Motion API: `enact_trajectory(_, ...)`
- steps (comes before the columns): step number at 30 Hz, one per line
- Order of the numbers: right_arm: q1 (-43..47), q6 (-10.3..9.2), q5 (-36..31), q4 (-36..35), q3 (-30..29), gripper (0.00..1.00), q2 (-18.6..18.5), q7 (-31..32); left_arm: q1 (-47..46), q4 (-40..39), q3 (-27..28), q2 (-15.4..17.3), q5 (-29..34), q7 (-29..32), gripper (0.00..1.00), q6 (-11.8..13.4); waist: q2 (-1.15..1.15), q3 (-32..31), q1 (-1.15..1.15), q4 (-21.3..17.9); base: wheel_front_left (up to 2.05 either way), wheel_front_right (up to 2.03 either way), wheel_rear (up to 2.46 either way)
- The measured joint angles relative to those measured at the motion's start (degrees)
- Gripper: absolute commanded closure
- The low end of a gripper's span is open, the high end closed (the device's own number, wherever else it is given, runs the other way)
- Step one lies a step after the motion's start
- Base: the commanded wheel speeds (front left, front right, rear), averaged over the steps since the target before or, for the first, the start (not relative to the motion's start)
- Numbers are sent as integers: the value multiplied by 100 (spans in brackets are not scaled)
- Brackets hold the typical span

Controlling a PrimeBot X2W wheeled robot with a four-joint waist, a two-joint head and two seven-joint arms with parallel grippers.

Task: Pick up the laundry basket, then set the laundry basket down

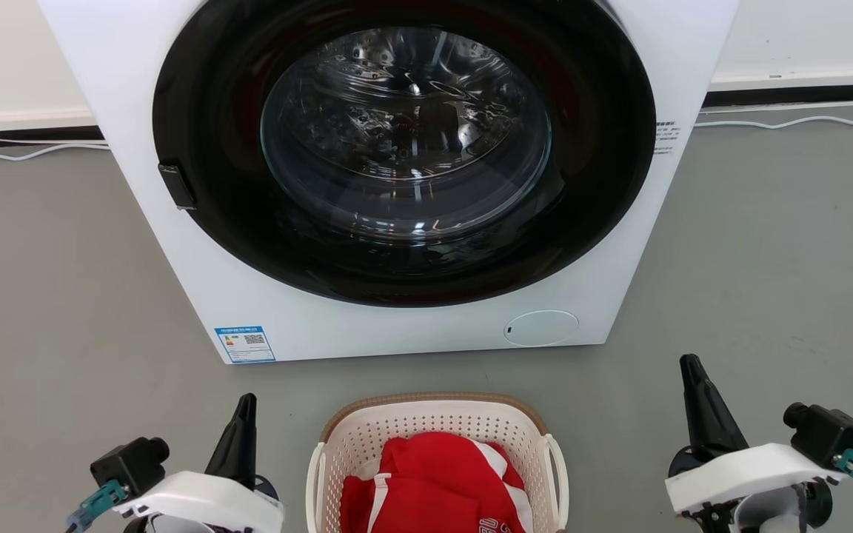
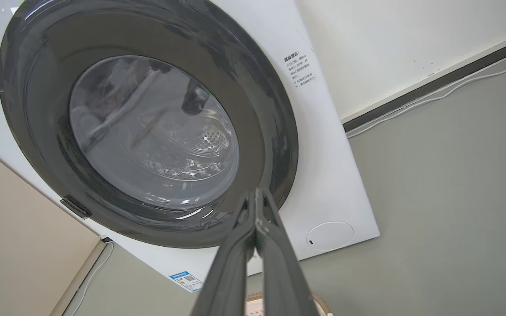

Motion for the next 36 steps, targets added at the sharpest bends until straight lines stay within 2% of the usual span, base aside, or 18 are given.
enact_trajectory(36,23,0,2045,-123,-279,100,48,547,0,-231,292,-56,-1833,599,100,1,0,-69,-1,81,0,0,0)
